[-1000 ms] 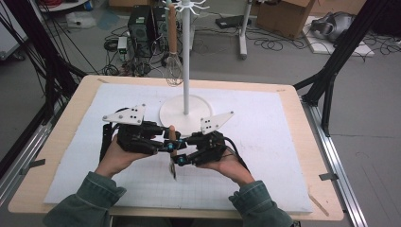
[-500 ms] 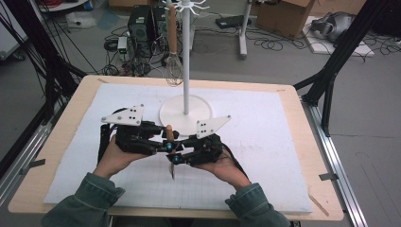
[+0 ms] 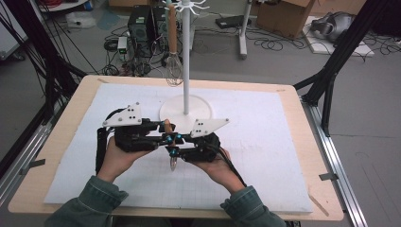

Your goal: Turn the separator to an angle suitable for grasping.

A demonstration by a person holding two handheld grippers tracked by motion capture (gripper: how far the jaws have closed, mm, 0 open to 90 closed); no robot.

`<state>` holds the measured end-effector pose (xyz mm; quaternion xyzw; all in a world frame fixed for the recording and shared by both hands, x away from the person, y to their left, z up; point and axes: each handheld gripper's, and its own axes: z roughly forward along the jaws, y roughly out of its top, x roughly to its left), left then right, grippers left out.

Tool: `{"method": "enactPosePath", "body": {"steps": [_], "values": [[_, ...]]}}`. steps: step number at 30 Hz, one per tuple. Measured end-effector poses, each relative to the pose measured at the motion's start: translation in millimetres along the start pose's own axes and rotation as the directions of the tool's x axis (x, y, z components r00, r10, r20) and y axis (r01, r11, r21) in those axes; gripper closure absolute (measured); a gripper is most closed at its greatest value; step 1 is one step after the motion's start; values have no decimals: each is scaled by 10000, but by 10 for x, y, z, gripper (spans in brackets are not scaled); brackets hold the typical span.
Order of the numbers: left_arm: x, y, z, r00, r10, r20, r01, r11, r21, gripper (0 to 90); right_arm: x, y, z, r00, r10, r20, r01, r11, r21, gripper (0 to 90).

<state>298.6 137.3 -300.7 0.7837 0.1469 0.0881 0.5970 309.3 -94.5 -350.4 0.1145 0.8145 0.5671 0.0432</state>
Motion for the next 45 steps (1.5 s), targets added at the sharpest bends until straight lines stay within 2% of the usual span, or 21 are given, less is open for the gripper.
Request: {"method": "enactPosePath", "body": {"steps": [3,7,11,14,16,18,19,20,21,23,26,28,32,35,38,40,41,42,43,44,45], "values": [[5,16,-8,9991,84,405,-85,10000,13,697,-4,1,-13,9993,-14,-384,13,10000,-39,670],[35,22,-44,9918,165,1265,-158,9999,-66,701,-56,-1,-60,9896,106,-1436,-143,9996,-247,630],[50,24,-50,9770,286,2112,-265,9996,-127,702,-116,-14,-79,9708,227,-2386,-317,9989,-340,609],[54,23,-46,9607,269,2761,-225,9996,-192,702,-110,-13,-59,9545,108,-2981,-261,9985,-474,618],[51,24,-42,9579,292,2857,-252,9995,-180,701,-94,-9,-49,9437,18,-3309,-187,9987,-481,679],[53,26,-48,9562,227,2919,-190,9997,-152,701,-63,1,-45,9463,-142,-3231,-33,9986,-536,693],[54,28,-55,9616,268,2732,-242,9996,-129,701,-54,4,-48,9478,-191,-3184,24,9986,-530,695],[58,28,-60,9661,274,2565,-251,9996,-120,701,-36,10,-57,9580,-180,-2861,43,9988,-487,697],[59,29,-63,9695,262,2438,-240,9996,-116,701,-35,12,-61,9634,-178,-2673,51,9988,-484,698],[56,34,-70,9811,303,1910,-303,9995,-29,682,-22,17,-68,9753,-58,-2207,-39,9990,-434,699],[54,37,-73,9919,274,1236,-285,9996,73,643,-7,27,-74,9902,66,-1398,-112,9994,-317,700],[54,39,-70,9949,192,989,-185,9998,-87,637,17,40,-72,9961,13,-879,-34,9997,-234,700],[45,48,-61,9932,283,1128,-283,9996,-14,716,41,53,-46,9985,-7,-551,5,10000,-40,698],[53,52,-60,9832,333,1794,-341,9994,14,721,11,50,-56,9925,-49,-1223,43,10000,-48,685],[59,46,-47,9715,406,2334,-426,9991,35,722,-32,47,-79,9803,56,-1976,-113,9995,-279,647],[67,48,-53,9641,376,2630,-375,9993,-51,722,-40,43,-78,9714,33,-2376,-120,9993,-351,671],[71,48,-56,9638,356,2643,-352,9994,-65,723,-35,43,-75,9675,18,-2529,-107,9994,-341,690],[73,47,-60,9631,338,2672,-333,9994,-65,722,-21,49,-69,9693,-162,-2453,55,9990,-445,700],[70,45,-68,9655,367,2578,-366,9993,-53,720,-14,50,-69,9698,-203,-2430,100,9990,-433,703],[75,42,-81,9714,412,2338,-427,9991,13,716,-11,48,-70,9709,-90,-2392,-1,9993,-381,704],[78,39,-92,9747,393,2198,-399,9992,-15,689,-11,49,-71,9773,-119,-2113,43,9993,-363,706]]}}
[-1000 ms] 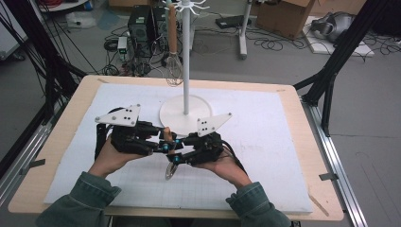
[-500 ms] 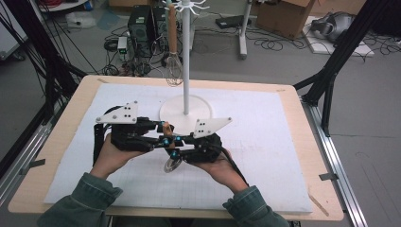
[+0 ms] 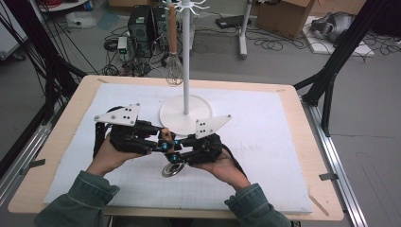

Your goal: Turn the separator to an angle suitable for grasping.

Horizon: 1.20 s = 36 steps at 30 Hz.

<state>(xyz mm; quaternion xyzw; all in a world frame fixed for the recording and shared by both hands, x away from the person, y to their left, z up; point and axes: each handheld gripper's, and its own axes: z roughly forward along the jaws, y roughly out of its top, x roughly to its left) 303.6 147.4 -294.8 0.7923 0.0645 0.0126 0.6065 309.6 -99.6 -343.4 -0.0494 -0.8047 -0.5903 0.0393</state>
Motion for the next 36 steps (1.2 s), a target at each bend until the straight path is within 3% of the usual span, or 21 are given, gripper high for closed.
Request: {"method": "enactPosePath", "body": {"steps": [4,8,15,23,27,32,36], "values": [[13,-17,-111,9967,-159,-790,155,9999,-60,501,-35,-16,-46,9983,329,486,-333,9994,55,708],[16,-77,-241,9900,-197,-1397,193,9998,-39,443,-80,-17,-124,9901,480,1321,-489,9988,30,708],[17,-255,-362,9746,-322,-2216,366,9992,156,380,-133,40,-232,9730,717,2192,-728,9973,-30,708],[10,-428,-502,9541,-542,-2945,607,9981,129,338,-232,185,-350,9675,920,2354,-884,9957,-261,708],[3,-507,-554,9471,-594,-3153,679,9976,159,322,-311,228,-417,9666,1068,2331,-993,9941,-438,707],[10,-623,-615,9328,-776,-3518,897,9958,183,293,-407,268,-483,9633,1217,2393,-1126,9923,-513,707],[11,-695,-662,9270,-866,-3650,1005,9948,192,285,-475,327,-533,9624,1232,2421,-1127,9920,-569,707]]}}
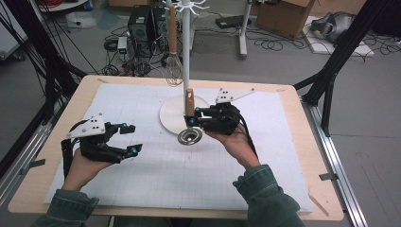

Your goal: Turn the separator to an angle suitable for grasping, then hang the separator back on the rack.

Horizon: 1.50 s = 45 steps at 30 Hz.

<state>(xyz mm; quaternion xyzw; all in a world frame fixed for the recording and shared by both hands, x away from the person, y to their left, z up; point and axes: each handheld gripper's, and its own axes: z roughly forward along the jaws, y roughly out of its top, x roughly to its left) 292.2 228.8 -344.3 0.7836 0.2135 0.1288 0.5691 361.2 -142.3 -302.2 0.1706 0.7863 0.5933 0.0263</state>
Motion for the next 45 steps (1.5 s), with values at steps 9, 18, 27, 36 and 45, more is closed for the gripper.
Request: {"method": "enactPosePath", "body": {"steps": [9,18,27,36,45], "values": [[46,-94,-99,9988,-158,-459,162,9998,88,269,-194,261,-29,9999,-81,-76,81,9999,99,706],[60,-118,-85,9985,-157,-526,166,9997,174,256,-414,631,-106,9999,-107,110,109,9998,-152,706],[62,-134,-91,9985,-175,-526,185,9997,187,253,-563,886,-119,9999,-67,136,69,9998,-172,706],[80,-153,-91,9979,-237,-604,252,9994,237,243,-619,1060,-87,9999,-113,33,114,9998,-185,706],[101,-148,-93,9974,-277,-669,292,9994,209,233,-629,1197,-56,9996,-263,123,266,9994,-233,706]]}}
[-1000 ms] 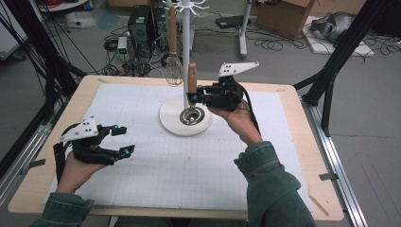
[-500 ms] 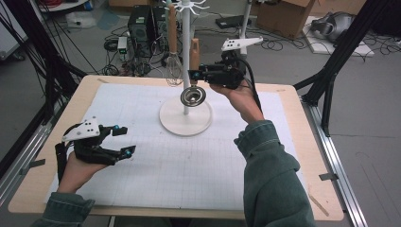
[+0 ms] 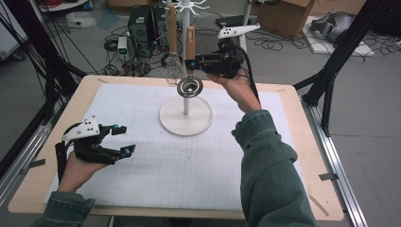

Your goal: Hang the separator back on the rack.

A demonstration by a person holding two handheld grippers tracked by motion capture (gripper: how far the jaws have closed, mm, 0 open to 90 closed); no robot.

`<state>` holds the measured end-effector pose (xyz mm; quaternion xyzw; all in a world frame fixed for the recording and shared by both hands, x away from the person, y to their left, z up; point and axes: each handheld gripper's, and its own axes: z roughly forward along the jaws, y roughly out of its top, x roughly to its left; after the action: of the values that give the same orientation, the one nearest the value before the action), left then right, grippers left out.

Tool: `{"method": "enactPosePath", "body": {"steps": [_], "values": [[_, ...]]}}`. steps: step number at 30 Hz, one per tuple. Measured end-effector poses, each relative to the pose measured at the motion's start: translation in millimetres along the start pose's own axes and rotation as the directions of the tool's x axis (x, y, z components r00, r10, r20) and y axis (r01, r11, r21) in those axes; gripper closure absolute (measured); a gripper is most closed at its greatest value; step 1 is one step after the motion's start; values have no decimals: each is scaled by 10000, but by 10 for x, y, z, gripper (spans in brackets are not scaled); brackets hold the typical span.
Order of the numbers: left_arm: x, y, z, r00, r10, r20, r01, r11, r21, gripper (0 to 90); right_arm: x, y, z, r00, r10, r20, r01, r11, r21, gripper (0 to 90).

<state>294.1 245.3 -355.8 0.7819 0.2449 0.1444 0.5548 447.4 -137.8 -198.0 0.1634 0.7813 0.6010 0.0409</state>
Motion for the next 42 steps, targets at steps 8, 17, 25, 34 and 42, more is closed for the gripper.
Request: {"method": "enactPosePath", "body": {"steps": [8,17,25,34,42], "values": [[9,5,-12,10000,-25,-60,24,10000,-67,230,-9,94,-7,9999,-107,74,107,9999,33,705],[-1,19,-24,10000,13,-72,-14,9999,-170,228,10,156,-10,9996,-176,234,174,9998,91,705],[-6,17,-12,10000,23,-18,-23,10000,-85,227,-88,152,-128,9997,-172,179,172,9999,-13,704],[2,11,-15,10000,21,-62,-22,10000,-73,227,-227,211,-140,9998,-197,74,197,9998,70,705],[5,7,-10,10000,11,17,-11,10000,-47,226,-312,217,-159,9998,-188,-55,188,9998,2,704]]}}
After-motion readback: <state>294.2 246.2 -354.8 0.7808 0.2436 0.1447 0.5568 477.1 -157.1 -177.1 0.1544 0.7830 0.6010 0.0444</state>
